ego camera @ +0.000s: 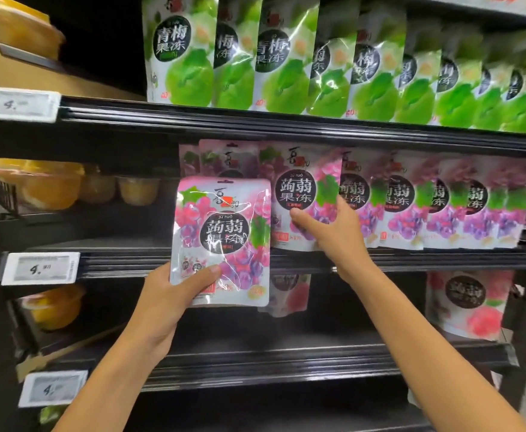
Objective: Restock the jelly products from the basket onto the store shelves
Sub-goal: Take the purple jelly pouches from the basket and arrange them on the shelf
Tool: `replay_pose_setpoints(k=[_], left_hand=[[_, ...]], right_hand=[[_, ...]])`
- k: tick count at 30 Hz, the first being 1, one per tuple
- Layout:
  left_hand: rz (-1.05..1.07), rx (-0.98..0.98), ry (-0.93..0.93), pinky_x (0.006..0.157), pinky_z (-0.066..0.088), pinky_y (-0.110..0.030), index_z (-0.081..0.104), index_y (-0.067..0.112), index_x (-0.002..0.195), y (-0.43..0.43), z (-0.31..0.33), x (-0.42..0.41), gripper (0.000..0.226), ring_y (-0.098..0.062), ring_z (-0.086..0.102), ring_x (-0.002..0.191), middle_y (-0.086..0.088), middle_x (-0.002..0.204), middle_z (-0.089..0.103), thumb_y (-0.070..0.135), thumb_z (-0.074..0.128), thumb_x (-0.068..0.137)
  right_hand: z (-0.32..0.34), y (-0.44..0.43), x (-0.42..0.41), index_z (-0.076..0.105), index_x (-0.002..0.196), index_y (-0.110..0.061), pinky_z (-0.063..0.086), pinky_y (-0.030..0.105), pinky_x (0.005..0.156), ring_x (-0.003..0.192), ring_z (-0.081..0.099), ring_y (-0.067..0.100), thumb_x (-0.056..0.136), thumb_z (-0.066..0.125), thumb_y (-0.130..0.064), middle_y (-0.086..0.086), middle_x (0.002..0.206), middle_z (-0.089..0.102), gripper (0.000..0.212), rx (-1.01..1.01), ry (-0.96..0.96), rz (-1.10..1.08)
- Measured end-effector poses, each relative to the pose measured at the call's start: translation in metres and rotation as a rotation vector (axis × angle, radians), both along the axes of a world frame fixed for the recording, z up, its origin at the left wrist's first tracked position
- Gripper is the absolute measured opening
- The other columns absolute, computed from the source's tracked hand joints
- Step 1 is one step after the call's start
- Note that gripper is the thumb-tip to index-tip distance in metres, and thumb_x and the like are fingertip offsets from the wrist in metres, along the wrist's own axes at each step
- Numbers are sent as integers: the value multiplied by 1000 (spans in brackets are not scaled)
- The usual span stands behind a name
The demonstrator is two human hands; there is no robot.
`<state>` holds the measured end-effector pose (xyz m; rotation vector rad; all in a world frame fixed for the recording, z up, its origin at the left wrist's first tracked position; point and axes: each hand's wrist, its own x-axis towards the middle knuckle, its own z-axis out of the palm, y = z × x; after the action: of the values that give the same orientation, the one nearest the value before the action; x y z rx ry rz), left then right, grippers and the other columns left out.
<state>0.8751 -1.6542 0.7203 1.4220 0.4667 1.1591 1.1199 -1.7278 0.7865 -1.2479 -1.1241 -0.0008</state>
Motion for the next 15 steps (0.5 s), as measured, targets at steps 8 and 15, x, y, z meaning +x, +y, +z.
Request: replay_pose_setpoints(k=[8, 15], left_hand=[[1, -3, -26, 86, 52, -40, 75, 15, 103, -6, -5, 8, 54, -25, 74, 96, -9, 102, 77, 34, 90, 54], [5, 4, -22, 84, 53, -38, 72, 11, 107, -16, -8, 16, 65, -25, 74, 95, -9, 101, 77, 39, 84, 51]], right_hand=[[-1, -29, 11, 65, 107, -17, 40, 5, 68, 78, 59, -13, 76, 83, -36, -19, 88, 66, 40, -149, -252, -220], [-1, -30, 6, 67, 108, -16, 54, 30, 87, 89, 65, 8, 72, 86, -32, -8, 91, 71, 43, -152, -251, -288]])
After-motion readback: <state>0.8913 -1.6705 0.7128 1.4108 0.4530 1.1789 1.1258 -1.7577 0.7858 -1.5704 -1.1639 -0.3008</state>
